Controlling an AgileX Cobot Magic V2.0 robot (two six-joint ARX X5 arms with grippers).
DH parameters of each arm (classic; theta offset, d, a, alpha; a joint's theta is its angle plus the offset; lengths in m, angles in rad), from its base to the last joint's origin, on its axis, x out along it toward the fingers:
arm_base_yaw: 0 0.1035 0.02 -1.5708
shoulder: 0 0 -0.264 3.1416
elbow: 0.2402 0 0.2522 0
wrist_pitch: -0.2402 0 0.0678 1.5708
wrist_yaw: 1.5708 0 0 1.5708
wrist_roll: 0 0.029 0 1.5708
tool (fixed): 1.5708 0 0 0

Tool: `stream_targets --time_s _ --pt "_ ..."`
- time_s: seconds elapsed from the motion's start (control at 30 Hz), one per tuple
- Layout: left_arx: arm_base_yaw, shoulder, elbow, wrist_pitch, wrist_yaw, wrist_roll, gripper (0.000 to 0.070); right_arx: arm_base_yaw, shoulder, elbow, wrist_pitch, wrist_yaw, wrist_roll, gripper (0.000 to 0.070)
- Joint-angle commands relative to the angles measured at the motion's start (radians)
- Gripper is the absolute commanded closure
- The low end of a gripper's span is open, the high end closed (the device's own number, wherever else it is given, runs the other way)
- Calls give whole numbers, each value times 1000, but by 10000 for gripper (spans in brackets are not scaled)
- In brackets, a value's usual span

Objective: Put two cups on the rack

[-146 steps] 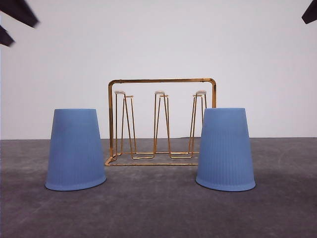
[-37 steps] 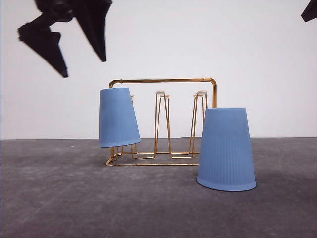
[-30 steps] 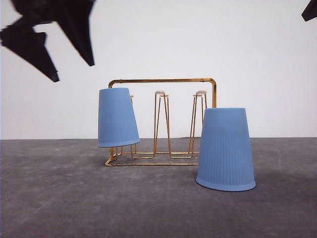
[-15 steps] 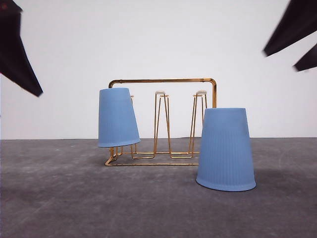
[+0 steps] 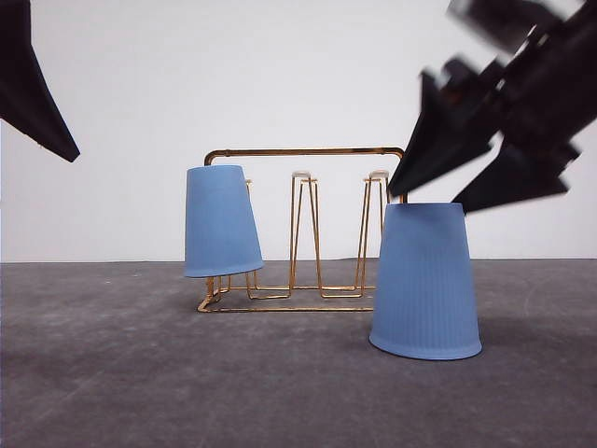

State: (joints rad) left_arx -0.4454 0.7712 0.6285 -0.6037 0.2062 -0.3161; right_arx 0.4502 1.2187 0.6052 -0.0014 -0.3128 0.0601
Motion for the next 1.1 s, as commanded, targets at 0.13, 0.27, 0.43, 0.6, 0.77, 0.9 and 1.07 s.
stream_targets --time_s 0.13,0.27,0.43,0.6,0.77,0.9,1.07 --pt "-2 5 6 6 -3 -7 239 24 133 10 55 40 11 148" --pt "-2 5 6 6 -4 -7 239 26 169 11 55 51 13 275" --pt "-2 5 6 6 -4 -7 239 21 132 66 -74 50 69 327" --pt "-2 5 6 6 -4 -7 239 17 120 264 -373 56 68 327" --pt "-2 5 6 6 -4 -7 239 17 120 459 -523 111 57 327" --pt "-2 6 6 7 -9 -6 239 16 122 571 -532 158 36 326" --pt "-2 6 6 7 -27 -6 239 7 138 621 -418 188 10 326"
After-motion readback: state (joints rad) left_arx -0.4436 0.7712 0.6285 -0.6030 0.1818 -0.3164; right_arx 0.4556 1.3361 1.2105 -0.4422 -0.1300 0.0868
